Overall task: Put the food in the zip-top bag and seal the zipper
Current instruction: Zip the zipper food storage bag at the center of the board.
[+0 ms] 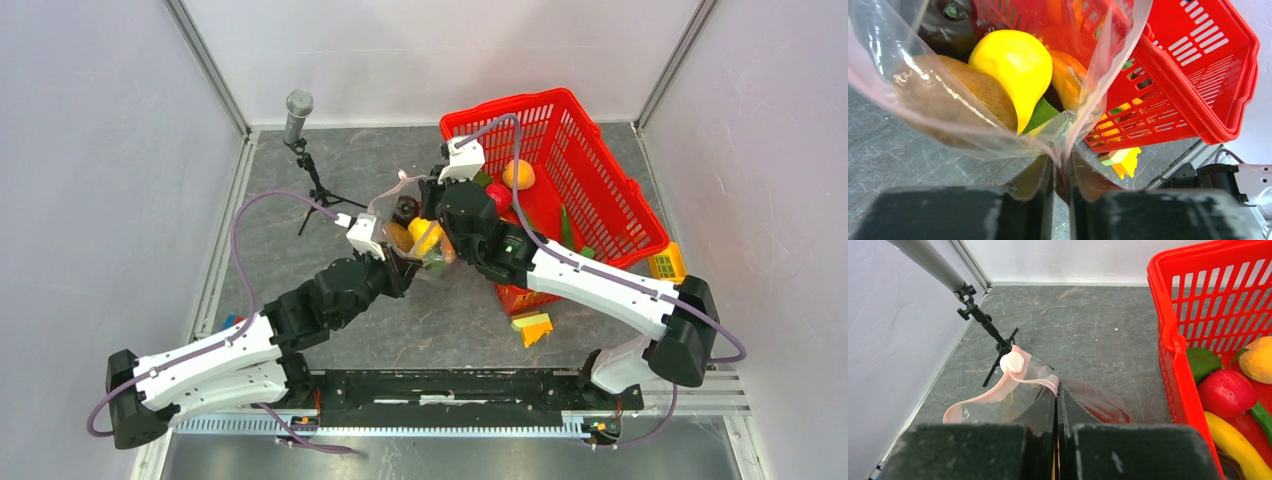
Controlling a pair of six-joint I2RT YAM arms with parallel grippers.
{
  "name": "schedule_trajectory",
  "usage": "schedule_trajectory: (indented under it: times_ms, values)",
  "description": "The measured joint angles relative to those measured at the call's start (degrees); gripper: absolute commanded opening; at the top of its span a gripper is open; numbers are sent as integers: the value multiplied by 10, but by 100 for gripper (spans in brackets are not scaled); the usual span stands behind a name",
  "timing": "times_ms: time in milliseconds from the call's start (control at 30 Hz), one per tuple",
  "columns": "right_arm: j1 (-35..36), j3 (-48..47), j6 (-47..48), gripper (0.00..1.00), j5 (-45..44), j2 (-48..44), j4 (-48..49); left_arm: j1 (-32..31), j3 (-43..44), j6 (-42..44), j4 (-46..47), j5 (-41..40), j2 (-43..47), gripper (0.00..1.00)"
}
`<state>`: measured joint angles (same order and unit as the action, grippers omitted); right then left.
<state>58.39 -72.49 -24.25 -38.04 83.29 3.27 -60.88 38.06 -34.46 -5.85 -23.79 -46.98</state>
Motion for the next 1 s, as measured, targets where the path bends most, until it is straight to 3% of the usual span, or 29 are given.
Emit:
schedule_trajectory:
  times_ms: [100,333,600,800,900,1000]
  values:
    - [0,2,2,0,7,-6,-4,0,0,14,0,0,14,3]
    - [1,21,19,0,47,-38,-13,0,23,87,-50,24,54,2]
    - [14,95,31,0,136,-144,-3,0,185,212,-222,112,70,2]
    - [22,155,30,3,212,-242,6,-2,242,272,-298,195,64,2]
    - [22,200,31,14,229,-287,10,-3,250,295,-330,233,47,2]
    - [18,233,42,36,236,-320,2,-3,251,311,-366,275,31,2]
